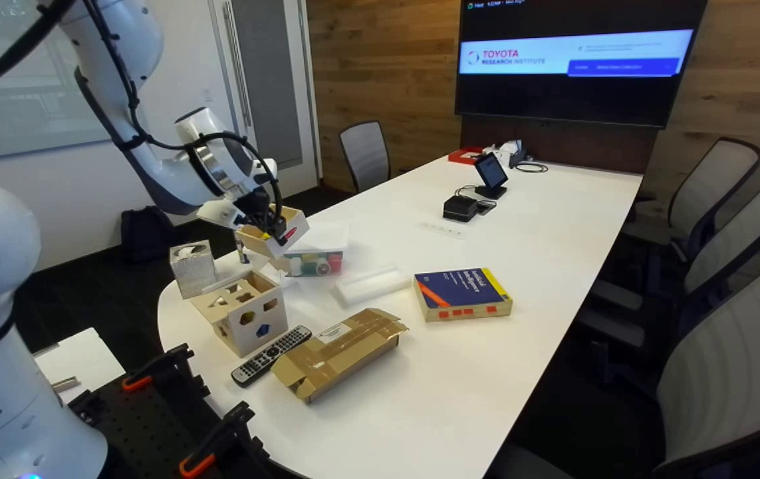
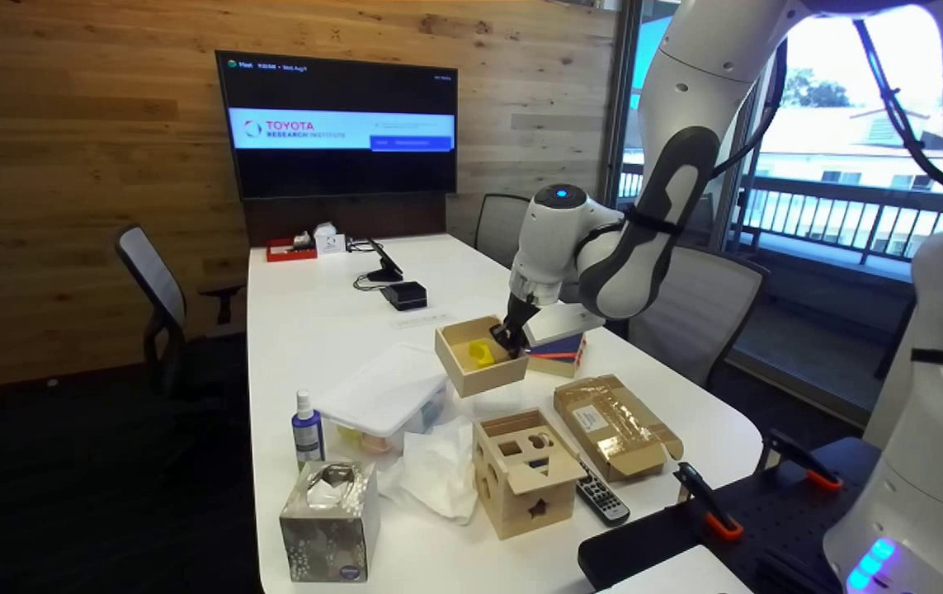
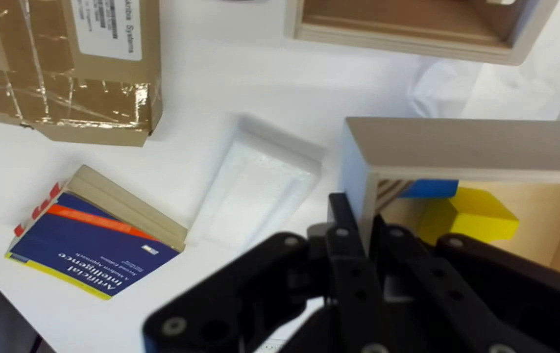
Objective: Move the small crate closer to the cube-shaped object
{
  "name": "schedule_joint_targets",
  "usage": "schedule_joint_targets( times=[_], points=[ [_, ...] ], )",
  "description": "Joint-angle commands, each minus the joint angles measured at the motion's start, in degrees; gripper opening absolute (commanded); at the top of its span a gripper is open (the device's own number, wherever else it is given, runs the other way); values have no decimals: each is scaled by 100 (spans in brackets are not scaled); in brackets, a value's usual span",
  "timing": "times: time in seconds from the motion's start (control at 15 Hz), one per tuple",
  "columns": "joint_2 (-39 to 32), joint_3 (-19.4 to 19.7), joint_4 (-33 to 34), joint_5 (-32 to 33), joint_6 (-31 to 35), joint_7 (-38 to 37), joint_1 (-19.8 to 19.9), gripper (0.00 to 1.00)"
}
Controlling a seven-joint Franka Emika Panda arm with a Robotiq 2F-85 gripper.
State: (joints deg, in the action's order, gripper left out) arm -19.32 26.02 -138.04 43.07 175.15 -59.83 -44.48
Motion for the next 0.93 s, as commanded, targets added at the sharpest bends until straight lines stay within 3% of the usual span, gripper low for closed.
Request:
schedule_joint_targets(
  times=[0.0,0.27,0.47,0.67,0.73,0.87],
  points=[
    [-74,-44,-217,53,553,503,553,2],
    [-448,56,-488,82,1146,565,822,2],
    [-1060,843,-406,-128,1882,233,186,2],
    [-1564,1607,-422,-923,2733,272,-552,2],
    [-1259,1396,-333,-1172,2304,421,-472,2],
    [-1410,1374,-277,-1464,2342,429,-598,2]
  ],
)
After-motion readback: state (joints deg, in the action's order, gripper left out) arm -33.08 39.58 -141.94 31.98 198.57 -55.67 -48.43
